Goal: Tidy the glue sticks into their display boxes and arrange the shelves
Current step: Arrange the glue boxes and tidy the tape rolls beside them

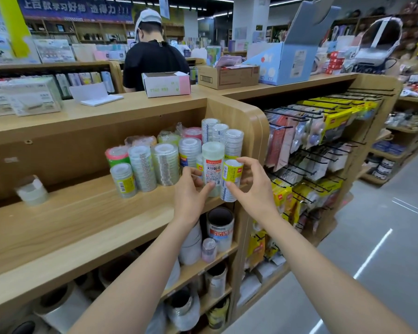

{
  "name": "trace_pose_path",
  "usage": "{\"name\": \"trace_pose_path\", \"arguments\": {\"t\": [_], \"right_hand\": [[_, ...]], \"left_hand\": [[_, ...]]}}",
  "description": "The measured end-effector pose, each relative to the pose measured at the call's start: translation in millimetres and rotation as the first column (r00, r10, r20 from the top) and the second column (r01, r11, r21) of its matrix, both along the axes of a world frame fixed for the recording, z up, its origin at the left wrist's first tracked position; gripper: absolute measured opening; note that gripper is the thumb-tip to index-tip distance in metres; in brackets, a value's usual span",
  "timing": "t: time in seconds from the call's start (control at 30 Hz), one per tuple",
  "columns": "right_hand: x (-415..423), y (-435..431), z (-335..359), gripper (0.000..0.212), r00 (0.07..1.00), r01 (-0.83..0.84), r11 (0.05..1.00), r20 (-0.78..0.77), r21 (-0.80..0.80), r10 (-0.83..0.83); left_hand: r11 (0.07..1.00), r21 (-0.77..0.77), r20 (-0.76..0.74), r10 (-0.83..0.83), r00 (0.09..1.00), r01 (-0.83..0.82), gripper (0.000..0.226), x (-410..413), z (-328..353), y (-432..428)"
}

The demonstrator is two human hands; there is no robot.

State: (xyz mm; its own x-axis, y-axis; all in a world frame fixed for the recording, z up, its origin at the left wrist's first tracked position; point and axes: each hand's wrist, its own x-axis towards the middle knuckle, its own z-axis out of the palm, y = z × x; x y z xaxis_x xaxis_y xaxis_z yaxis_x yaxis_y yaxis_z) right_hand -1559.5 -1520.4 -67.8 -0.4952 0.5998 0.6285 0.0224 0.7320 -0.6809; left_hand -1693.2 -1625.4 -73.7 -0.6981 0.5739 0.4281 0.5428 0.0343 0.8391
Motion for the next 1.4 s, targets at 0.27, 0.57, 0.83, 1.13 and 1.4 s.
{"name": "trace_pose_path", "arguments": {"t": [0.27, 0.57, 0.83, 1.13, 1.4], "right_hand": [[-2, -4, -2, 0.052, 0.998, -0.053, 0.998, -0.02, 0.014, 0.053], [-22, -35, -3, 0.055, 0.984, -0.166, 0.986, -0.069, -0.031, 0.164], [-33, -51, 4, 0.042, 0.985, -0.142, 0.988, -0.094, 0.066, 0.148], [-39, -32, -9, 0.072, 0.994, 0.111, 0.994, 0.016, 0.024, -0.112], [-44, -23, -10, 0.057, 0.977, 0.209, 0.978, 0.024, 0.015, -0.21]], "left_hand": [[1.0, -0.027, -0.133, 0.003, 0.991, -0.007, 0.015, -4, -5, -16], [0.987, 0.018, -0.288, -0.149, 0.946, 0.161, 0.054, 2, -6, -49], [0.991, 0.024, -0.153, 0.136, 0.979, -0.134, 0.044, -22, -9, -70], [0.979, -0.058, -0.124, 0.186, 0.975, -0.194, 0.05, -33, -3, -50], [0.983, -0.07, -0.054, 0.168, 0.984, -0.171, 0.04, -33, 2, -28]]}}
